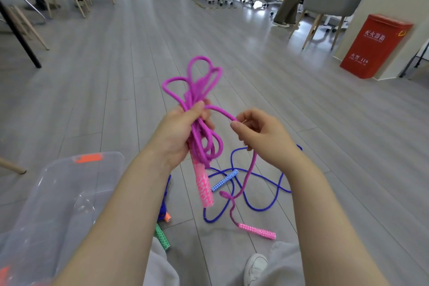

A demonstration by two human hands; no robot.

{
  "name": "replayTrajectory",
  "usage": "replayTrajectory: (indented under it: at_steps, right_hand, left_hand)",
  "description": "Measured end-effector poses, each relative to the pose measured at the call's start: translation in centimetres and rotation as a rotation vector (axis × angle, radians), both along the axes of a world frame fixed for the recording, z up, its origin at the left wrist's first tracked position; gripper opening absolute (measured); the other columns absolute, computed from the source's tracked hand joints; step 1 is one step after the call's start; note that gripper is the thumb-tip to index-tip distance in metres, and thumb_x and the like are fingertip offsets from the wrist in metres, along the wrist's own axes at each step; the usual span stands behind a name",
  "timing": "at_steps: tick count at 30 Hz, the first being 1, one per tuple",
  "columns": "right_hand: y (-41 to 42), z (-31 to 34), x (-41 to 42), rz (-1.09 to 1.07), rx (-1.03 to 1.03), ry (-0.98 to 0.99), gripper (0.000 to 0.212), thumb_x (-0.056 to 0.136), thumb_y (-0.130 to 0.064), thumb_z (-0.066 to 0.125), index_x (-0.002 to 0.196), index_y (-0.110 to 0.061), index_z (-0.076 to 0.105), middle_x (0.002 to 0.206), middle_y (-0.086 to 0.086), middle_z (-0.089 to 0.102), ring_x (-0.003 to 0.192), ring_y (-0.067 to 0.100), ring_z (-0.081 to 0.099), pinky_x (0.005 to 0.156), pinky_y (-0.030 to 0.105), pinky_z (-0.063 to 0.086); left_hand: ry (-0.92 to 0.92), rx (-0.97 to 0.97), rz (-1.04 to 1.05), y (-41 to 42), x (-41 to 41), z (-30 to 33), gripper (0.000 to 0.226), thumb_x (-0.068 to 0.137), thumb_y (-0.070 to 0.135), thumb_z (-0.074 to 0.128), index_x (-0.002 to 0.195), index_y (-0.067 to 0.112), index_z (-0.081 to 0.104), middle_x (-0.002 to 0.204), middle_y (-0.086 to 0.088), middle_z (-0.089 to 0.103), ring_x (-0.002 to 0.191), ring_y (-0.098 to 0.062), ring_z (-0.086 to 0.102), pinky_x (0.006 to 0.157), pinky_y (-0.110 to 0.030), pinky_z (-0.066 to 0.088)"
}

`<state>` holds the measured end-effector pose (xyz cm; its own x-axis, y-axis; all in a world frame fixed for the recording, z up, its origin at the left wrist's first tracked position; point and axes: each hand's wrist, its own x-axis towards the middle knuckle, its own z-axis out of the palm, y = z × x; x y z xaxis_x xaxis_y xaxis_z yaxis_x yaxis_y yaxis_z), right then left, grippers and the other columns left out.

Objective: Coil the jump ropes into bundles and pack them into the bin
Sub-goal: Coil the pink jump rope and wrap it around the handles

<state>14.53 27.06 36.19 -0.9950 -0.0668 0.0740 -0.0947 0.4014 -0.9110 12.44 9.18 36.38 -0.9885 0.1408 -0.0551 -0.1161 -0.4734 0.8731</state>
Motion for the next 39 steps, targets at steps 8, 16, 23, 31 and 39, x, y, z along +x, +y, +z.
replayTrajectory:
  at_steps: [8,16,23,31,39]
  right_hand:
    - [3.2,0.3,0.3,-0.090,0.056,-0.053,0.015,0.092,-0.017,0.057,0.086,-0.020,0.069,0.059,-0.007,0.060,0.062,0.017,0.047,0.064,0.037,0.041]
    - [-1.0,0.6,0.4,-0.044,-0.195,0.089,0.017,0.095,-0.011,0.058,0.096,-0.026,0.067,0.063,0.001,0.061,0.050,0.012,0.047,0.050,0.026,0.041]
    - [-2.4,0.1,0.2,-0.074,-0.107,0.200,0.035,0.096,-0.003,0.050,0.103,-0.029,0.071,0.097,-0.007,0.067,0.089,0.004,0.062,0.084,0.018,0.049]
    - [-3.0,-0.4,0.2,-0.053,-0.126,0.228,0.031,0.088,-0.002,0.055,0.099,-0.030,0.057,0.085,-0.006,0.062,0.060,0.010,0.055,0.059,0.032,0.051]
    - [-2.2,0.1,0.4,0.007,-0.158,0.085,0.024,0.088,-0.002,0.060,0.095,-0.022,0.049,0.090,-0.003,0.063,0.064,0.014,0.063,0.058,0.023,0.047]
  left_hand:
    - [0.028,0.024,0.448,-2.5,-1.2,-0.1,0.018,0.103,0.017,0.046,0.088,0.014,0.056,0.058,0.007,0.057,0.051,-0.008,0.054,0.051,-0.024,0.046]
    - [-0.014,-0.294,-0.003,0.9,0.7,-0.4,0.014,0.100,0.012,0.048,0.101,0.010,0.062,0.072,0.001,0.063,0.064,-0.015,0.059,0.065,-0.031,0.051]
    - [-0.026,-0.318,-0.077,1.7,1.1,-0.6,0.018,0.102,0.023,0.048,0.106,0.016,0.064,0.081,0.000,0.064,0.071,-0.016,0.062,0.065,-0.030,0.053]
    - [-0.011,-0.302,-0.141,2.6,1.7,-0.8,0.031,0.099,0.032,0.050,0.115,0.009,0.065,0.090,-0.011,0.066,0.075,-0.019,0.062,0.059,-0.025,0.054]
    - [0.013,-0.458,-0.031,2.3,1.3,-1.0,0.026,0.103,0.030,0.044,0.098,0.016,0.065,0.073,-0.003,0.061,0.065,-0.014,0.061,0.062,-0.030,0.053]
